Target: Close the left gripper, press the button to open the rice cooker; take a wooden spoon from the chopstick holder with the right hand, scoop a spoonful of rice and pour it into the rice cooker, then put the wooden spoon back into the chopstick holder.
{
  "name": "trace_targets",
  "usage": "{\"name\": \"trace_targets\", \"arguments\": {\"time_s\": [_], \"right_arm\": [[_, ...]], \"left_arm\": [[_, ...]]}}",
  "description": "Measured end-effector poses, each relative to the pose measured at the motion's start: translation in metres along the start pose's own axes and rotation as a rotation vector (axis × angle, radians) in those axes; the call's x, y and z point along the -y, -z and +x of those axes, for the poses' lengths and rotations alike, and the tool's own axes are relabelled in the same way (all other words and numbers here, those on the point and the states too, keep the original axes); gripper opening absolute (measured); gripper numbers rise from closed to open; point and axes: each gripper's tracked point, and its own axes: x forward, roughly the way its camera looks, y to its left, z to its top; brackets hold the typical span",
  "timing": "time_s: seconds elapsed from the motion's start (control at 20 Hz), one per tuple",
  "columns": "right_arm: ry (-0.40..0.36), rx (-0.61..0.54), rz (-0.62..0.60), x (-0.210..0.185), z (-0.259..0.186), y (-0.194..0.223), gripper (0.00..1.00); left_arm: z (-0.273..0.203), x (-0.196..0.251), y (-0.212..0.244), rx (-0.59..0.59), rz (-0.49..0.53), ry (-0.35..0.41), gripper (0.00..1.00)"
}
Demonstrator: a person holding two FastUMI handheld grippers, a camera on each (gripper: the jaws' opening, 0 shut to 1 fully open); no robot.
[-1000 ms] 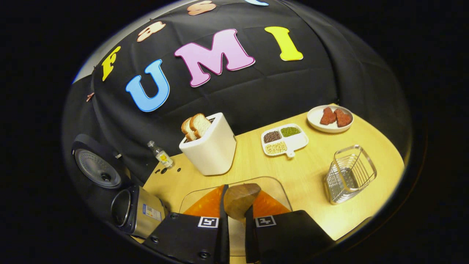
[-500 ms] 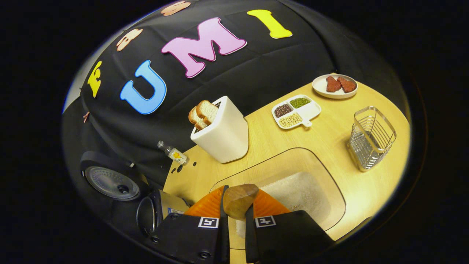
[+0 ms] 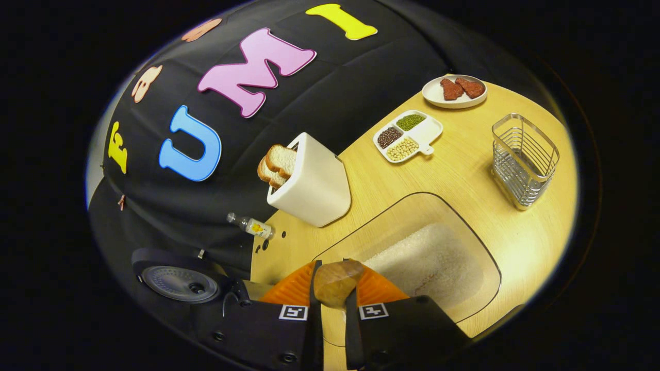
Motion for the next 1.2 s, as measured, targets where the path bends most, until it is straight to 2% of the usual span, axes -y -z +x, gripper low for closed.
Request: {"name": "trace_targets", "arguments": {"time_s": [0.4, 0.7, 0.75, 0.8, 1.0, 1.2], "right_arm": [[0.021, 0.073, 0.214, 0.042, -0.042, -0.036, 0.21], [0.022, 0.105, 0.454, 0.065, -0.061, -0.057, 0.21], [0.014, 0.105, 0.485, 0.066, -0.064, -0.059, 0.21], [0.007, 0.106, 0.501, 0.064, -0.067, -0.059, 0.21], [-0.033, 0.100, 0.533, 0.043, -0.072, -0.059, 0.21], [-0.098, 0.066, 0.582, 0.003, -0.075, -0.055, 0.21]], "left_arm": [[-0.007, 0.010, 0.000, 0.017, 0.007, 0.028, 0.95], [-0.011, 0.016, 0.001, 0.036, 0.021, 0.042, 0.95], [-0.011, 0.015, 0.002, 0.033, 0.016, 0.039, 0.92], [-0.013, 0.015, 0.002, 0.034, 0.012, 0.040, 0.95], [-0.017, 0.011, 0.001, 0.043, 0.016, 0.040, 0.95], [-0.019, 0.004, 0.002, 0.047, -0.004, 0.036, 0.96]]}}
